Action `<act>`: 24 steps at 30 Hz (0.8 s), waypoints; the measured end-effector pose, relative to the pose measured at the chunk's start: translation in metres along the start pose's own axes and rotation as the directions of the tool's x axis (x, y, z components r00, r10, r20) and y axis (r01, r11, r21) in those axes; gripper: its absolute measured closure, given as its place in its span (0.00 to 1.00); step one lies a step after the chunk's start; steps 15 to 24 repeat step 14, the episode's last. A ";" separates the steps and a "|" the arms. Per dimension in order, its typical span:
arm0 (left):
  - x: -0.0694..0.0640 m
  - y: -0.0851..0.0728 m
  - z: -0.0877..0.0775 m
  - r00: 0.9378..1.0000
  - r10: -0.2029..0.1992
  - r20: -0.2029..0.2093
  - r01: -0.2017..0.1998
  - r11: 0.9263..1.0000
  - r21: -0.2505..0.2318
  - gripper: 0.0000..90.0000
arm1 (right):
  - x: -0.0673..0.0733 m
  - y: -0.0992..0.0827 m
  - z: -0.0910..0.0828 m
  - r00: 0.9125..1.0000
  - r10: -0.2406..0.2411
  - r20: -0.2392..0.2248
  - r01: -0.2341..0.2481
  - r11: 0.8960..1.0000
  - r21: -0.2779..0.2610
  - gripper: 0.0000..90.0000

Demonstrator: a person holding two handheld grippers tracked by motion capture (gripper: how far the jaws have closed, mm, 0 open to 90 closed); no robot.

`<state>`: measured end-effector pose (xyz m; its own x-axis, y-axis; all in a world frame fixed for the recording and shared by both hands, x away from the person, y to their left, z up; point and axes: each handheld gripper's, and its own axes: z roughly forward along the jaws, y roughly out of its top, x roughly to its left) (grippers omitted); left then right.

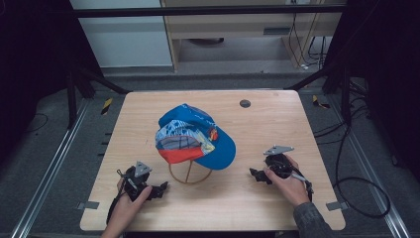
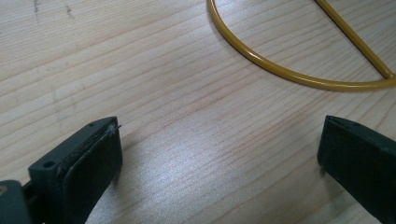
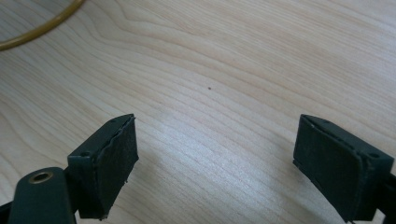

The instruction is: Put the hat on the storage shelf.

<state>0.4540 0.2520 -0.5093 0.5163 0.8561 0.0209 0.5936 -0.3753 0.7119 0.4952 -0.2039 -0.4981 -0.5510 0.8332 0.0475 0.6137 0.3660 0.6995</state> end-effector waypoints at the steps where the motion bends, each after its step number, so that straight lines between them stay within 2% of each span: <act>1: 0.000 0.000 0.000 1.000 0.000 0.000 0.000 1.000 0.000 0.00 | 0.000 -0.001 0.001 1.000 0.001 0.003 -0.001 1.000 0.003 0.15; 3: 0.000 0.000 0.000 1.000 0.000 0.000 0.000 1.000 0.000 0.00 | 0.000 -0.002 0.002 1.000 0.005 0.004 -0.005 1.000 0.004 0.14; 5: 0.000 0.000 0.000 1.000 0.001 -0.001 -0.001 1.000 -0.001 0.00 | 0.001 -0.006 0.004 0.999 -0.004 0.034 0.004 1.000 -0.005 0.13; 9: 0.000 0.000 0.000 1.000 0.002 0.000 -0.002 1.000 0.002 0.00 | 0.002 -0.008 0.006 0.999 -0.002 0.052 0.003 1.000 -0.021 0.11; 11: 0.000 0.000 0.000 1.000 0.003 0.000 -0.003 1.000 0.003 0.00 | 0.004 -0.012 0.008 0.997 0.001 0.076 0.003 0.999 -0.053 0.09; 24: 0.000 0.000 0.000 1.000 0.003 0.001 -0.003 1.000 0.002 0.00 | 0.004 -0.012 0.008 0.997 0.001 0.077 0.003 0.999 -0.052 0.09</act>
